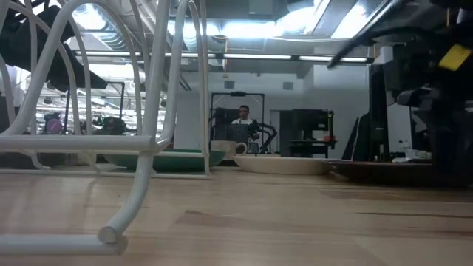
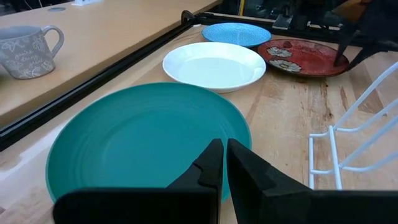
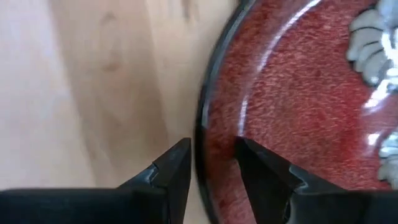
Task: Sort dishes
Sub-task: Put the red plate into the dish rack
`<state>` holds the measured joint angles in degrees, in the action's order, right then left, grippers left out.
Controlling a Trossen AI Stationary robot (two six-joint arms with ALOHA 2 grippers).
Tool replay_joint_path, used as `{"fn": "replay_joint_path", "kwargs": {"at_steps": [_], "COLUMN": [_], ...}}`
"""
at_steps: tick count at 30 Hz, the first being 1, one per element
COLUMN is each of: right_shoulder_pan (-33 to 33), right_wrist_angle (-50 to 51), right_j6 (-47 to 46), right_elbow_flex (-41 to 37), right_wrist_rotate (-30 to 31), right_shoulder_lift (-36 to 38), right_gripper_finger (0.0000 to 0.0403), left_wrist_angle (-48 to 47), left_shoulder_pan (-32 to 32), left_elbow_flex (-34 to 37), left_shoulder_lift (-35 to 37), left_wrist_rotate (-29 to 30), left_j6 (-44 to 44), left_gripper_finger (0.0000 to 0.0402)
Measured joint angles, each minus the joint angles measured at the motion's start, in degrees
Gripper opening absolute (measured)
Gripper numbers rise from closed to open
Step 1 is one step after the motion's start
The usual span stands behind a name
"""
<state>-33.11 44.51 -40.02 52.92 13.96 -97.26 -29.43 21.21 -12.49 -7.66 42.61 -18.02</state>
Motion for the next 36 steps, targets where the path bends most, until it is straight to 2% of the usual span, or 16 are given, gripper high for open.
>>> {"fn": "replay_joint_path", "kwargs": {"at_steps": [6, 16, 19, 25, 31, 36], "right_shoulder_pan": [0.1, 0.1, 0.1, 0.0, 0.2, 0.3], "right_wrist_angle": [1.2, 0.7, 0.6, 0.8, 2.0, 6.0], "right_j6": [-0.6, -0.3, -0.5, 0.3, 0.2, -0.1], "right_elbow_flex": [0.0, -0.1, -0.1, -0.2, 0.7, 4.7], "right_wrist_rotate": [4.7, 5.5, 5.3, 8.1, 10.3, 10.7], "right_shoulder_lift": [-2.8, -3.1, -3.2, -3.3, -3.5, -3.5], "right_gripper_finger": [0.014, 0.0139, 0.0124, 0.0056, 0.0052, 0.0038], "left_wrist_angle": [0.0, 0.0, 0.0, 0.0, 0.0, 0.0], "left_shoulder_pan": [0.0, 0.0, 0.0, 0.0, 0.0, 0.0], "left_elbow_flex": [0.0, 0.0, 0.0, 0.0, 0.0, 0.0], "left_shoulder_lift": [0.0, 0.0, 0.0, 0.0, 0.0, 0.0], "left_wrist_rotate": [0.0, 0.0, 0.0, 0.0, 0.0, 0.0], "left_j6": [0.1, 0.4, 0.4, 0.4, 0.4, 0.6], "left_gripper_finger": [0.0013, 0.0013, 0.0013, 0.0013, 0.0013, 0.0013]}}
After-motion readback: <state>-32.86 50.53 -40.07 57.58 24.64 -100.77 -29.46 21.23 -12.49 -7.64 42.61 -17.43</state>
